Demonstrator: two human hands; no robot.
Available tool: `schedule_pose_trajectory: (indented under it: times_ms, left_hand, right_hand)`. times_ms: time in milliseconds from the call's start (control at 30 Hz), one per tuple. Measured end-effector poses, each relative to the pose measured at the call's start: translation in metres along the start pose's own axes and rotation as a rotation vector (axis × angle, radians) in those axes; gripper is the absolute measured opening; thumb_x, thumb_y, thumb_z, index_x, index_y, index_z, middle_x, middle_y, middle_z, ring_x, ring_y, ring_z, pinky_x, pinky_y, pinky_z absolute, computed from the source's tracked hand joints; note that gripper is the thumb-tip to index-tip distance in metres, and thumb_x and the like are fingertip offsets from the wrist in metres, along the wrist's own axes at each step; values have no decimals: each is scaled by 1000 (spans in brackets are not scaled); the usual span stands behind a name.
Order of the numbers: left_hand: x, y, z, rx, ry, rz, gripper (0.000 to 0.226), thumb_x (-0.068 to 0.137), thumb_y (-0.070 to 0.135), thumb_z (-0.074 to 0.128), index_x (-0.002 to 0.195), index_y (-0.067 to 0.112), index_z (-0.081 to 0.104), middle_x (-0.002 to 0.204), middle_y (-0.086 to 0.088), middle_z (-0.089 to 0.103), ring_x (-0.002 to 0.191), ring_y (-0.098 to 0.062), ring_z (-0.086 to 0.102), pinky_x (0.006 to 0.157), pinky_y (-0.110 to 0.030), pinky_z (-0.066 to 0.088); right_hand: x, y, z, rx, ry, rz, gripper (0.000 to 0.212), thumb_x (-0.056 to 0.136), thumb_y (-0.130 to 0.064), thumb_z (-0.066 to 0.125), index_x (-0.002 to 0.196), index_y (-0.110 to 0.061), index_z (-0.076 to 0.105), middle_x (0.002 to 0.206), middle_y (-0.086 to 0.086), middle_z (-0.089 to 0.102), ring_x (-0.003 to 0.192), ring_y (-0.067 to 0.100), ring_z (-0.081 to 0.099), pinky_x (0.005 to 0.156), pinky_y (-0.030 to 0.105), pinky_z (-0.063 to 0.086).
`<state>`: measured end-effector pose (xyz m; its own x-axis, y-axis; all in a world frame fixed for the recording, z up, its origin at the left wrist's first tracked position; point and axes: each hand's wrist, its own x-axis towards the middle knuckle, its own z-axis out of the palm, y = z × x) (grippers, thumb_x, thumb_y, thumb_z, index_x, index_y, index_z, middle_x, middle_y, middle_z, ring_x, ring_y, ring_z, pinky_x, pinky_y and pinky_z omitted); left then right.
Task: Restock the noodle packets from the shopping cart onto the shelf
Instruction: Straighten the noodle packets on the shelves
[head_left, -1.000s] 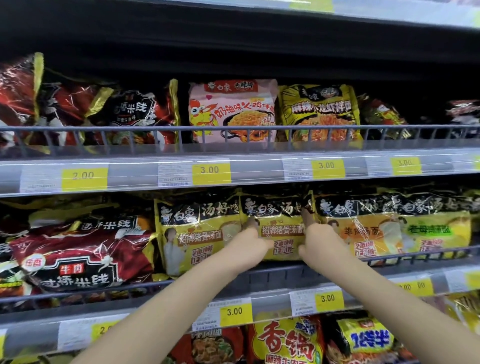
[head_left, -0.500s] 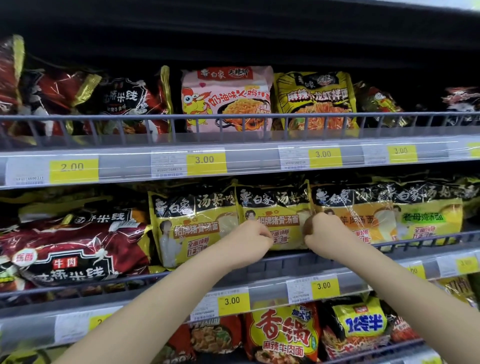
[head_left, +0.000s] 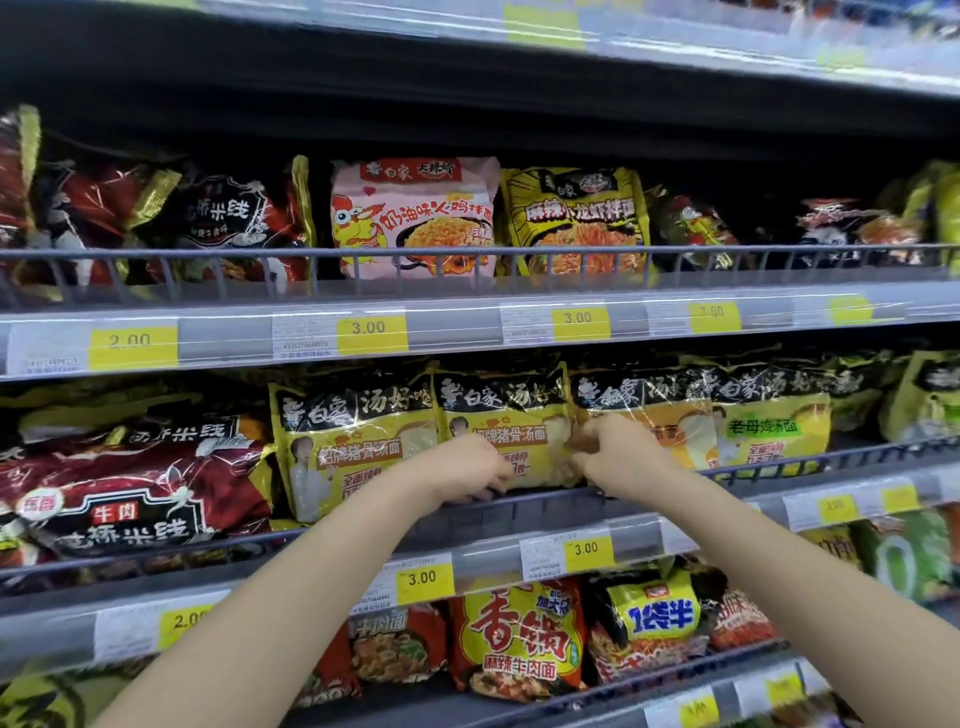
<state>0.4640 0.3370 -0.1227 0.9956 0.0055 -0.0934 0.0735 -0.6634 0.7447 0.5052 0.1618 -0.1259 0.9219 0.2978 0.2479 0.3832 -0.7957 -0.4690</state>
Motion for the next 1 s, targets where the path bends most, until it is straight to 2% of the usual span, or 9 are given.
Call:
schedule_pose_trajectory:
  times_ms: [133, 233, 333, 500, 600, 667, 833, 933, 1000]
  left_hand:
    - [-4, 19, 9, -201, 1, 16, 18, 97, 17, 45, 112, 13, 54, 100, -5, 56, 89, -15, 58, 88, -30, 47]
    - [-3, 32, 23, -277, 47, -8, 26, 98, 17, 44, 119, 6, 54, 106, -8, 59, 96, -19, 60, 90, -29, 49]
    - [2, 49, 38, -350, 84, -15, 11, 98, 11, 43, 96, 12, 54, 85, -2, 55, 83, -16, 56, 67, -19, 52]
    - [20, 71, 66, -288, 147, -62, 24, 93, 4, 45, 71, 15, 47, 76, -1, 51, 85, -23, 53, 87, -36, 49]
    - [35, 75, 80, -290, 191, -51, 6, 92, 9, 46, 92, 4, 51, 96, -11, 55, 93, -26, 57, 87, -38, 49]
    - [44, 77, 86, -310, 238, -72, 26, 92, 15, 47, 111, -2, 50, 116, -19, 58, 105, -31, 61, 93, -43, 48]
    - [48, 83, 93, -377, 316, -124, 29, 91, 8, 49, 117, -4, 50, 112, -20, 59, 101, -33, 64, 85, -39, 53]
    - [46, 83, 94, -364, 355, -110, 6, 92, 3, 50, 94, 2, 55, 87, -8, 56, 93, -30, 60, 80, -35, 52]
    - [43, 86, 94, -355, 379, -117, 14, 91, 5, 53, 79, 12, 53, 87, -9, 56, 92, -30, 59, 83, -38, 53]
  right_hand:
    - [-14, 27, -28, -22, 134, 50, 19, 91, -15, 52, 104, -16, 67, 97, 14, 69, 93, 31, 66, 72, 32, 51]
    - [-17, 59, -45, -6, 213, 152, 30, 90, -15, 51, 117, -14, 64, 107, 13, 69, 90, 30, 65, 77, 35, 53]
    - [-19, 84, -55, 1, 236, 215, 36, 89, -17, 49, 124, -17, 60, 117, 12, 66, 96, 30, 62, 81, 36, 52]
    - [-8, 108, -59, -46, 182, 201, 44, 83, 0, 48, 127, -7, 52, 108, 18, 64, 81, 31, 60, 65, 33, 48]
    - [6, 117, -63, -86, 159, 164, 39, 83, -2, 47, 121, -9, 51, 108, 16, 63, 83, 31, 60, 71, 37, 54]
    - [13, 119, -67, -118, 138, 135, 27, 84, -5, 48, 111, -8, 50, 100, 14, 61, 81, 30, 58, 68, 34, 52]
    - [22, 121, -75, -76, 52, 34, 8, 92, -12, 49, 93, -7, 42, 82, 8, 50, 76, 26, 51, 63, 31, 42]
    - [30, 133, -78, -38, 33, -13, 10, 89, -10, 53, 90, -10, 43, 84, 8, 51, 71, 24, 48, 54, 27, 35]
    - [34, 143, -79, -3, 33, -44, 15, 87, -13, 59, 81, -12, 45, 75, 3, 52, 65, 20, 49, 47, 24, 32]
